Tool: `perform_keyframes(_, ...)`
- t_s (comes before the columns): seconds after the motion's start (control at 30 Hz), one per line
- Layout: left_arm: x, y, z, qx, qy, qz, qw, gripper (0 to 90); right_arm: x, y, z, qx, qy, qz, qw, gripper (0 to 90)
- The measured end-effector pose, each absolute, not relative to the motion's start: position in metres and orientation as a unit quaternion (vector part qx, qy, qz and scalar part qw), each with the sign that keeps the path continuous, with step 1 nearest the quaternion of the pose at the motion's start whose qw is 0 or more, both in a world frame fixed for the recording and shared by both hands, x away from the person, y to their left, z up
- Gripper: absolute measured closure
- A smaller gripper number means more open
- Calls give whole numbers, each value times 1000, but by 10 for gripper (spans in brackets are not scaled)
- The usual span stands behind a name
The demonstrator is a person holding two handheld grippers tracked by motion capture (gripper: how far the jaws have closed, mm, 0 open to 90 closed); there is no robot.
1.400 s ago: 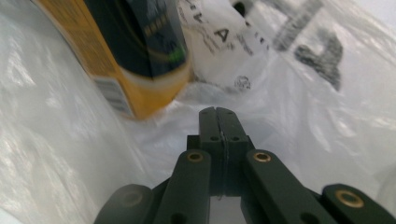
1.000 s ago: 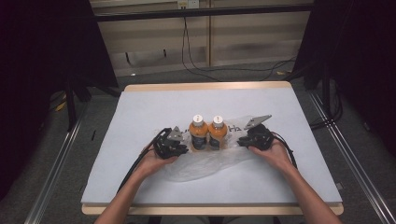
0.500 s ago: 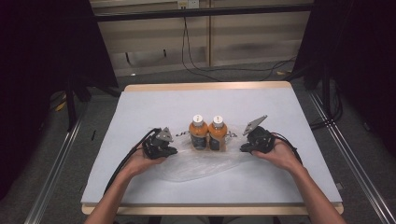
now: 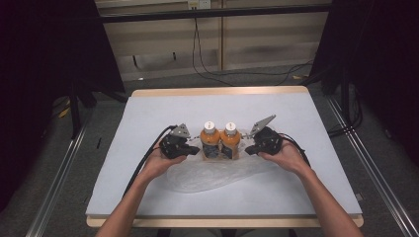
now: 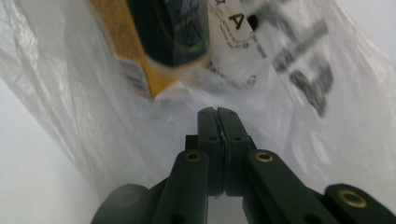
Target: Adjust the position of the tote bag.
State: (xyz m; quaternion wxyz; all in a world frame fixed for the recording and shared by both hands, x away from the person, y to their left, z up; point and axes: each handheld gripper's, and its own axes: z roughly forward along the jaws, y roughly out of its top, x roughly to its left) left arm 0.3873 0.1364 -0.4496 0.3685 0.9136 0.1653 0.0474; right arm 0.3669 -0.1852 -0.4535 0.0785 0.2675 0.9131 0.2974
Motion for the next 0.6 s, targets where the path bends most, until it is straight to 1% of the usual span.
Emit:
perform_keyframes(0.03,387,131,-459,925,154,44,343,900,370,-183,-454,265,914,295,80,900)
perform_keyframes(0.07,387,131,-459,925,154,44,343,900,372,-183,-454,267,914,295,81,900)
perform_keyframes(0.13,383,126,-468,939,140,34,313,900,375,-183,-454,267,914,293,83,900)
perform_keyframes(0.23,376,127,-468,942,125,20,311,900,382,-185,-460,271,920,269,90,900)
perform_keyframes(0.37,367,131,-465,950,111,31,289,900,387,-190,-465,275,924,249,95,900)
perform_keyframes(0.4,367,133,-461,958,110,39,262,900,387,-192,-463,274,929,226,105,900)
perform_keyframes(0.43,367,133,-461,958,110,39,262,900,387,-192,-463,274,929,226,105,900)
perform_keyframes(0.47,368,136,-458,964,105,47,240,900,386,-193,-462,270,932,216,110,900)
perform_keyframes(0.53,371,142,-457,968,108,52,222,900,381,-200,-459,263,941,184,104,900)
perform_keyframes(0.6,375,148,-457,968,108,56,220,900,376,-206,-457,263,944,174,95,900)
